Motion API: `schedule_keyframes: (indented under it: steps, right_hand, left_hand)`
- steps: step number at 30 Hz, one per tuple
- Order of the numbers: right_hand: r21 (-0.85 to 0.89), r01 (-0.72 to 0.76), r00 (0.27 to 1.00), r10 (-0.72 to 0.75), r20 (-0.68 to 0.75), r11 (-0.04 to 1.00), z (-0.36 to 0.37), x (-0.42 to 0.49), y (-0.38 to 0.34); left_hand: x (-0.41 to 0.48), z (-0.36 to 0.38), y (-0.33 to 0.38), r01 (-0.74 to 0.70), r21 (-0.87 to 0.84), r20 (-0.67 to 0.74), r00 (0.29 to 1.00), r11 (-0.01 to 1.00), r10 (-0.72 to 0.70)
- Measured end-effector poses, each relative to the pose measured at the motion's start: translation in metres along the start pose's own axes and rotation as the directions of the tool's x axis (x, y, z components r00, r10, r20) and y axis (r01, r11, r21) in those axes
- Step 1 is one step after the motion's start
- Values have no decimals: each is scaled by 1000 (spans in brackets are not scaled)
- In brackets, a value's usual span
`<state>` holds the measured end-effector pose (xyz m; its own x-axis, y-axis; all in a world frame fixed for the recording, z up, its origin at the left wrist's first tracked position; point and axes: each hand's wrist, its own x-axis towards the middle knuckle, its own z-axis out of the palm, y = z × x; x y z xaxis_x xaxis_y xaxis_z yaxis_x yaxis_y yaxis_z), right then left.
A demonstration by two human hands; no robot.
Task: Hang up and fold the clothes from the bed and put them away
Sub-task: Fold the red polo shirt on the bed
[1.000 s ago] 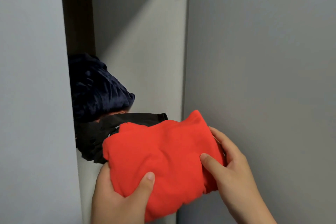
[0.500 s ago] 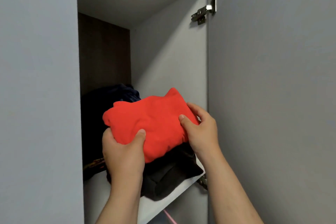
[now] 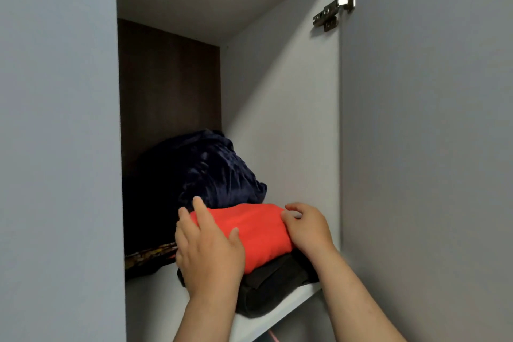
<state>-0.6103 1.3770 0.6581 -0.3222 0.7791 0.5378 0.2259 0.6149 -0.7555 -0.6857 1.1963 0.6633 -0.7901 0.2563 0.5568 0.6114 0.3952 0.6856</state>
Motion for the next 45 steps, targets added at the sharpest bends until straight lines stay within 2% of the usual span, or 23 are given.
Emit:
schedule_keyframes:
  steps: [1,2,3,5,7,9,12,19,23,29,36,40,45]
  right_hand:
    - [-64,91,996,-92,-8,994,-2,2,-5]
    - [-97,178,984,-176,28,979,-2,2,-11]
    - [-115,248,966,-238,98,962,-2,1,-16]
    - [-160,314,927,-266,266,936,4,-2,-20]
    - [-200,318,903,-231,362,927,10,-6,-15]
    - [-232,299,899,-191,395,926,14,-8,-9]
    - [-267,254,896,-122,427,930,18,-7,0]
    - [-201,126,886,-19,464,971,19,-4,7]
    - [-168,156,905,-73,419,973,15,-13,8]
    - [-163,144,973,-110,202,976,0,-49,15]
    - [-209,127,984,-97,148,970,-27,-103,23]
    - [-196,171,981,-149,126,965,-39,-135,18]
    - [-174,227,974,-220,61,958,-57,-172,-3]
  left_hand:
    - [0,-1,1,-134,112,7,991,985,134]
    - [1,-1,2,-228,187,73,973,956,218]
    - [4,0,3,-267,224,165,958,937,233]
    - [7,2,1,-211,253,351,930,944,113]
    - [5,6,-4,-86,252,440,897,964,-35]
    - [3,7,-5,-14,253,453,885,967,-106]
    - [5,11,-1,28,261,483,862,965,-156]
    - [9,16,-1,43,310,529,822,950,-210]
    - [0,14,-3,1,289,498,854,957,-151]
    - [-16,5,-8,-71,259,448,892,963,-55]
    - [-55,-10,-30,-230,242,379,916,942,127]
    - [-71,-28,-32,-275,117,353,910,954,219]
    - [-94,-56,-39,-358,-39,363,865,933,347]
